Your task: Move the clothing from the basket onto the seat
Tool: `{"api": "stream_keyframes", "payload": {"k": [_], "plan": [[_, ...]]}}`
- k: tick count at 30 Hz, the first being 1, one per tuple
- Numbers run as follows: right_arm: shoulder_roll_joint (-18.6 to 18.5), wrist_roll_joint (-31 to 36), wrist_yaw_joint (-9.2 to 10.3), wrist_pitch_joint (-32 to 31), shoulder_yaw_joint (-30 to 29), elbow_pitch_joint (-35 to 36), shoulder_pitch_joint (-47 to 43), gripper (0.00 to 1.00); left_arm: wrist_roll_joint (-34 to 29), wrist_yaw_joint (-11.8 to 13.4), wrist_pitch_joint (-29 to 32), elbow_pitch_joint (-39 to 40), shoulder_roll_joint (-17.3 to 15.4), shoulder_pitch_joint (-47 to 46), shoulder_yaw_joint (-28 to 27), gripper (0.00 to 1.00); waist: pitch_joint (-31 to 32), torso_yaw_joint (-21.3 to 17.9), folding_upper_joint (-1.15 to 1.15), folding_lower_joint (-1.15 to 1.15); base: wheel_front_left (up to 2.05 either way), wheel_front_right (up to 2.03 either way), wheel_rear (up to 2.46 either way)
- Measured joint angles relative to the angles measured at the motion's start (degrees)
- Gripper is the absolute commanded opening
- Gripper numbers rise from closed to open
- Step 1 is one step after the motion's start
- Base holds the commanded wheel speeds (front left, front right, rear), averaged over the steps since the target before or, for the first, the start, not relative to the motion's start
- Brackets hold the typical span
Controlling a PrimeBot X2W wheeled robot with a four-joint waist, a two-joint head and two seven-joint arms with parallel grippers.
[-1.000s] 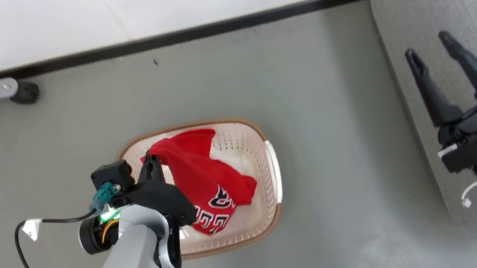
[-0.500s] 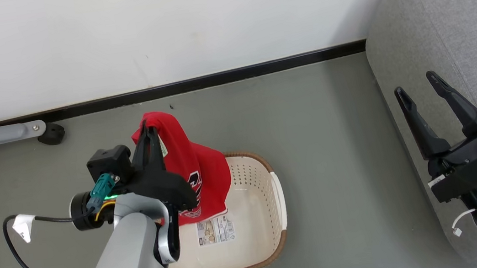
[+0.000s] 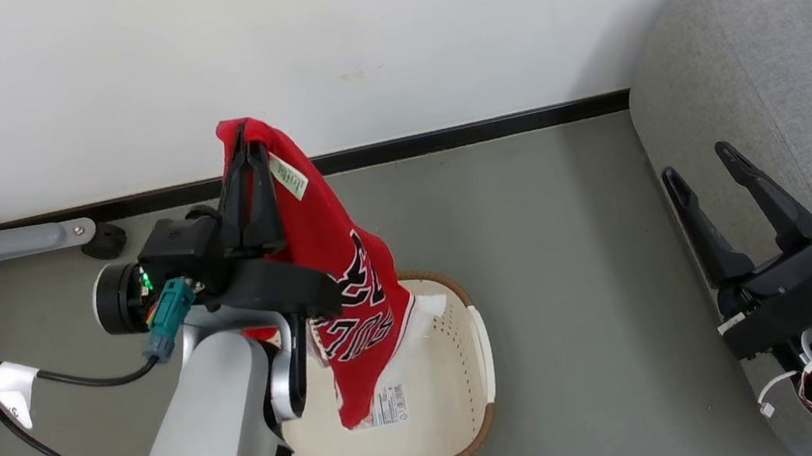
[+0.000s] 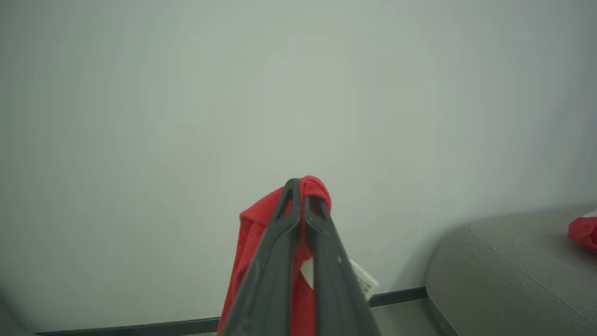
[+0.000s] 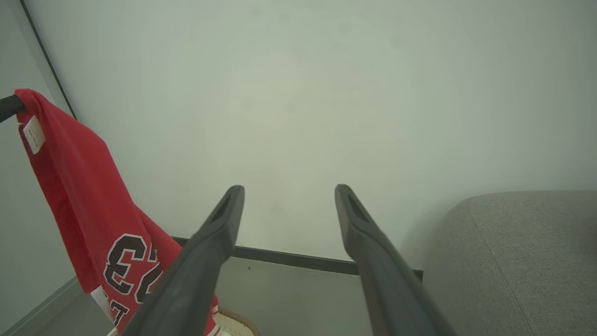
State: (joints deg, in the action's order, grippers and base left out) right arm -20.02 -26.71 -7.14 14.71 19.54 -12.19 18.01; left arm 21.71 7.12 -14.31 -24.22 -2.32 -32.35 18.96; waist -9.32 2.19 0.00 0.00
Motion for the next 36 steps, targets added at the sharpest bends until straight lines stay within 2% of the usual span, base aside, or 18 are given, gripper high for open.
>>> {"api": "stream_keyframes", "payload": {"k": [11,30,36], "plan": [[2.3,1.1,-0.01,0.0,0.8,-0.9,-0.8,1.0,-4.5,0.0,0.0,10.5,-0.1,-1.7,0.5,0.0,1.0,0.2,0.0,0.0,0.0,0.0,0.0],[3.5,1.9,0.0,0.0,2.1,-2.2,-2.3,1.0,-5.7,-0.6,-0.2,15.3,-0.4,-4.4,2.0,0.0,3.3,0.4,0.0,0.0,0.0,0.0,0.0],[3.5,2.0,-0.01,0.0,4.0,-2.2,-2.3,1.0,-5.7,-0.6,-0.2,15.9,-0.4,-5.8,2.1,0.0,3.5,0.5,0.0,0.0,0.0,0.0,0.0]]}}
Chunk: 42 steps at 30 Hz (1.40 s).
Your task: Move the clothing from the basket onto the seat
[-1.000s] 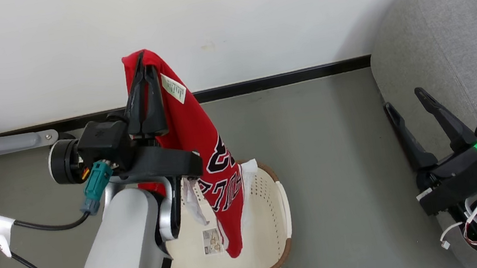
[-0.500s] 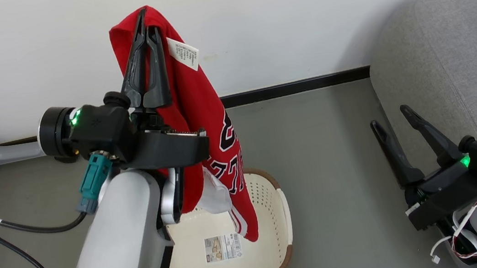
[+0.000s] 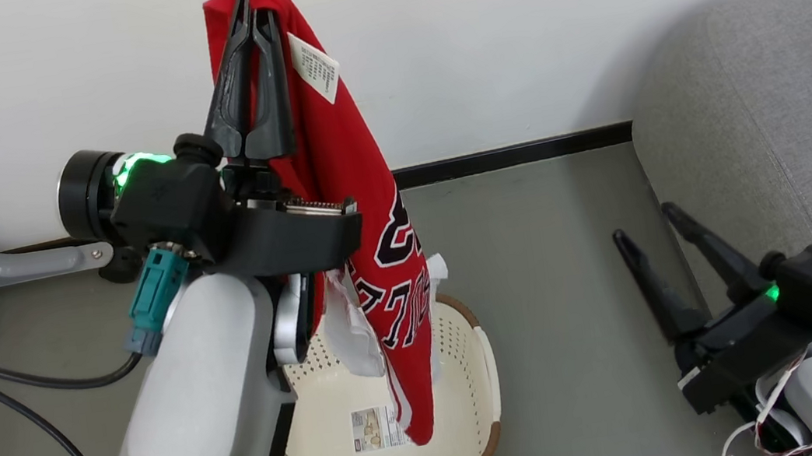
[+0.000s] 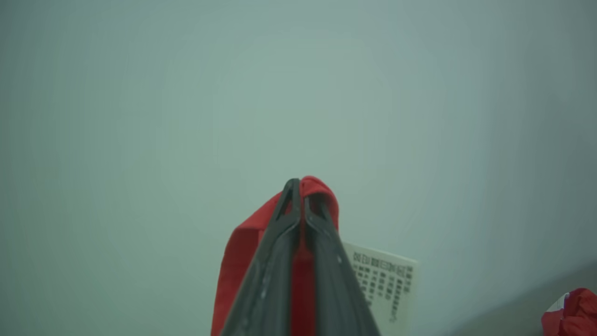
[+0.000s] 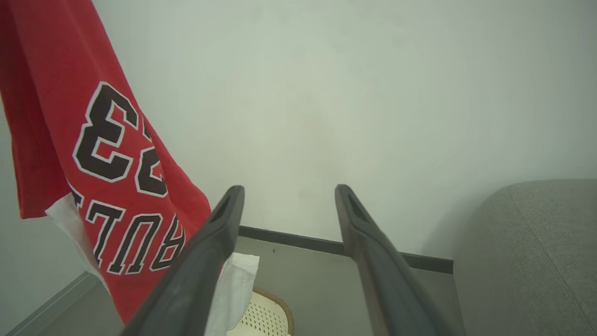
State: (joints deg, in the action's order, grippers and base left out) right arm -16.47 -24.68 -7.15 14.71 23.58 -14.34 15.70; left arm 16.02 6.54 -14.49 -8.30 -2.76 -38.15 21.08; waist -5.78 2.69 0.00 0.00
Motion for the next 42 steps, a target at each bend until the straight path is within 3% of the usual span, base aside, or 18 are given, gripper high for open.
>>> {"api": "stream_keyframes", "payload": {"k": [17,26,39,40,42], "plan": [[-2.3,0.9,0.0,0.0,15.7,2.5,9.4,1.0,-0.1,-1.1,0.0,-0.2,0.6,-3.8,5.4,0.0,-0.9,2.2,-0.01,0.0,0.0,0.0,0.0],[-2.6,1.0,0.0,0.0,21.0,-1.6,14.5,1.0,-0.1,-1.1,0.0,-0.6,0.7,-6.2,8.5,0.0,-1.4,4.7,0.0,0.0,0.0,0.0,0.0],[0.3,-0.7,0.0,0.0,24.3,-9.0,21.2,1.0,2.7,-0.9,0.0,-0.4,0.7,-8.2,15.0,0.0,-1.5,7.5,-0.01,0.0,0.0,0.0,0.0],[0.6,-0.8,0.0,0.0,24.5,-9.8,21.6,0.92,2.8,-0.9,0.0,-0.4,0.7,-8.4,15.3,0.0,-1.5,7.7,0.0,0.01,0.0,0.0,0.0],[1.2,-1.7,0.0,0.0,24.7,-10.9,22.2,0.19,3.7,-0.5,0.0,-0.3,0.7,-8.6,16.0,0.0,-1.5,8.2,0.0,0.0,0.0,0.0,0.0]]}}
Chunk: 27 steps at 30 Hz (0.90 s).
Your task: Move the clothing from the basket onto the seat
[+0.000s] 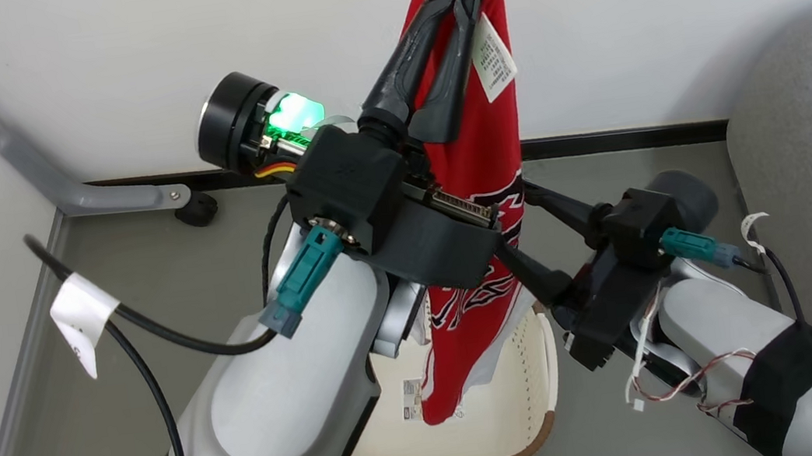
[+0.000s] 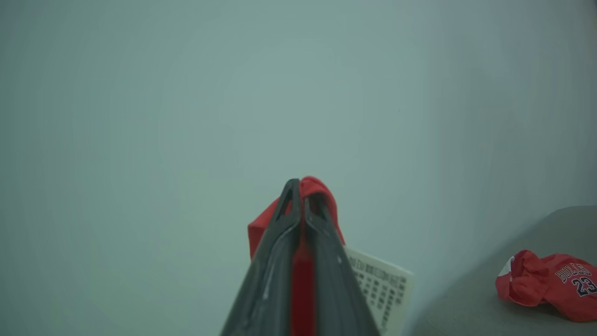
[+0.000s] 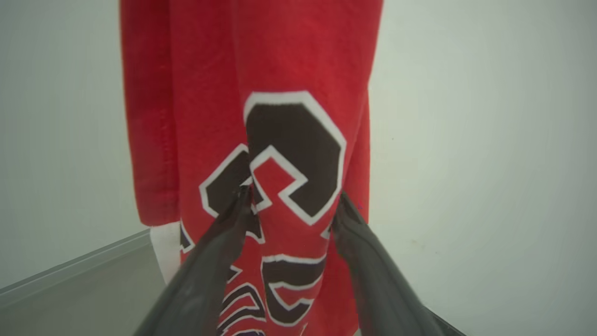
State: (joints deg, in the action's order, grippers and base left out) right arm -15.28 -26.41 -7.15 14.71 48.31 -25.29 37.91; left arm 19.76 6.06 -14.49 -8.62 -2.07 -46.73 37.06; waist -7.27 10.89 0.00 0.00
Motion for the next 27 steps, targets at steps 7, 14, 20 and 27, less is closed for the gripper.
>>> {"api": "stream_keyframes", "payload": {"k": [7,14,20,27], "plan": [[1.6,-2.9,0.0,0.0,1.2,-1.6,1.8,0.0,0.9,0.5,0.0,-0.5,0.0,0.1,0.0,0.0,-0.1,1.1,0.0,0.0,0.0,0.0,0.0],[1.3,-5.7,0.0,0.0,0.3,0.2,1.9,0.0,0.9,0.6,0.0,-3.4,0.0,2.9,-3.0,0.43,-0.3,0.4,0.0,0.0,0.0,0.0,0.0],[-0.3,-7.0,0.0,0.0,-0.7,2.6,2.8,0.0,0.9,0.6,0.0,-6.4,0.0,6.2,-3.8,1.0,-0.5,-1.4,0.0,0.0,0.0,0.0,0.0],[-2.1,-7.5,0.0,0.0,-2.7,3.1,2.7,0.0,0.9,1.0,0.0,-8.3,0.0,7.7,-4.3,1.0,-0.6,-2.5,0.0,0.0,0.0,0.0,0.0]]}}
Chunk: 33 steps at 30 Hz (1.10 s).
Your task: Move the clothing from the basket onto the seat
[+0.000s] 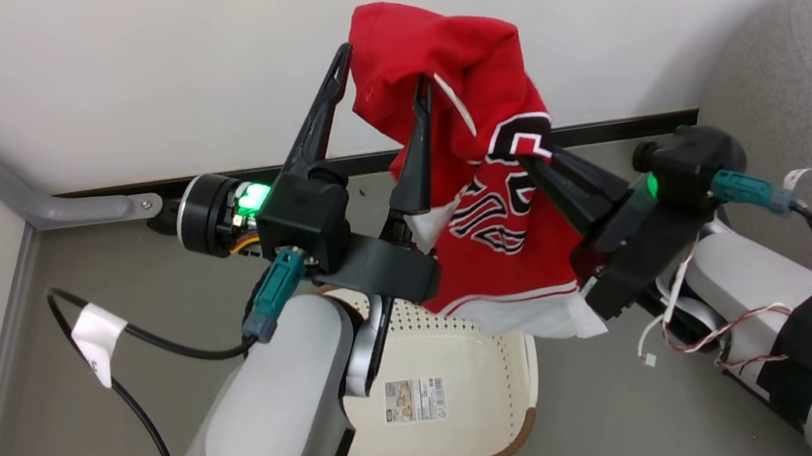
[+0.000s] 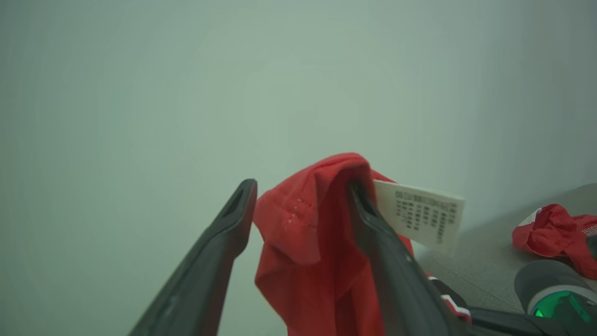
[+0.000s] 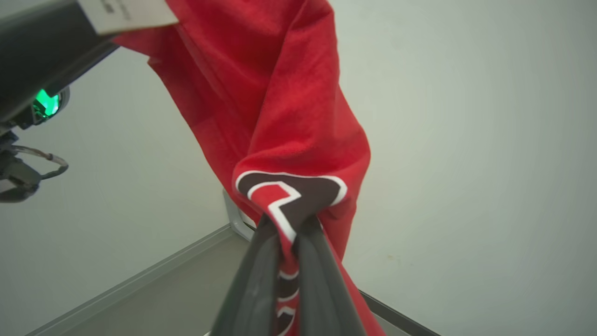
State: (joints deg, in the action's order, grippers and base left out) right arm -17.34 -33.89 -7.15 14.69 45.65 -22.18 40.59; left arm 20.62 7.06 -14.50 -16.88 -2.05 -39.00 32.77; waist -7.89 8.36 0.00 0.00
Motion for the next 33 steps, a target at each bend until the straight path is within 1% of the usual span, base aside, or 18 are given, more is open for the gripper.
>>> {"api": "stream_keyframes", "payload": {"k": [7,19,33], "plan": [[-0.7,-0.5,0.0,0.0,-2.3,0.2,0.0,0.0,-0.1,0.0,0.0,-1.4,0.0,3.3,-1.3,1.0,0.0,-0.8,0.0,0.0,0.0,0.0,0.0],[-2.7,-1.5,0.0,0.0,-5.9,0.6,0.7,0.0,-0.6,0.0,0.0,-2.2,-0.1,7.9,-2.3,1.0,0.0,-4.1,0.0,0.0,0.0,0.0,0.0],[-5.1,-1.5,0.0,0.0,-9.4,-0.3,1.6,0.0,-1.0,0.0,0.0,-2.3,-0.2,12.2,-2.4,1.0,-0.1,-9.8,0.0,0.0,0.0,0.0,0.0]]}}
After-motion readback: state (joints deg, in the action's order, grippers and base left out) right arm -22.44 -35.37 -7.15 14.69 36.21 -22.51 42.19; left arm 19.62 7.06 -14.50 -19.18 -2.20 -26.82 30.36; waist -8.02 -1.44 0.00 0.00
